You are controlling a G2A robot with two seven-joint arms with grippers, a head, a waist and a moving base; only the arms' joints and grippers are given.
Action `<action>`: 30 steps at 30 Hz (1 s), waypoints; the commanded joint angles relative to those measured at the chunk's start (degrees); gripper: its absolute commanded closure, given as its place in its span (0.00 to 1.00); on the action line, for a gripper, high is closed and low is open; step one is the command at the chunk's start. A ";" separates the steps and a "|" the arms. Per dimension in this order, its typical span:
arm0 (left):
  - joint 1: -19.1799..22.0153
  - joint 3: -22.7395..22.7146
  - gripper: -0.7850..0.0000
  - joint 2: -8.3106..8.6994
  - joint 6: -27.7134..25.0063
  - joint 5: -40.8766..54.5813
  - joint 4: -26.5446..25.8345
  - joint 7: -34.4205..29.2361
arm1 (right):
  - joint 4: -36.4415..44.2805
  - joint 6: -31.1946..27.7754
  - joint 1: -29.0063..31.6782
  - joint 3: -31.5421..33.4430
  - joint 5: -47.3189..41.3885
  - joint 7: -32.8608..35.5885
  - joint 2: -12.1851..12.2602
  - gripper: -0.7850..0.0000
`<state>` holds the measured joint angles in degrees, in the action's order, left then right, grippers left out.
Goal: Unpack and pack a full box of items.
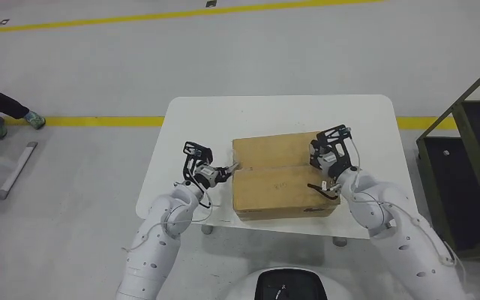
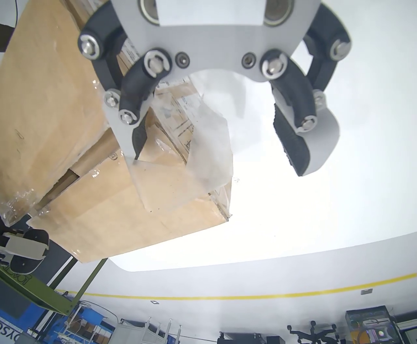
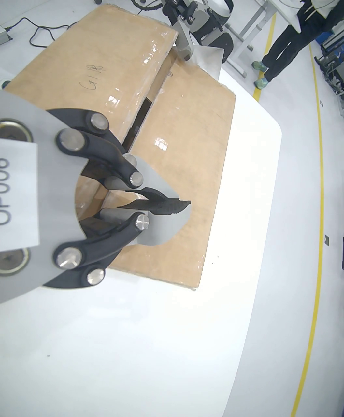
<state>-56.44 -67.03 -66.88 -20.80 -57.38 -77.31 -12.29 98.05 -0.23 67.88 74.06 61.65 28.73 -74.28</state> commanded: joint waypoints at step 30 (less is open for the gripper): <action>-6.60 -9.68 0.00 1.83 4.13 -7.73 -14.82 -4.94 | 3.46 -2.76 -4.13 5.06 -14.93 12.69 0.50 0.00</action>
<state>-62.46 -76.05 -65.20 -16.90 -64.33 -91.26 -16.70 101.52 -3.03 63.72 79.13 46.88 41.46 -73.76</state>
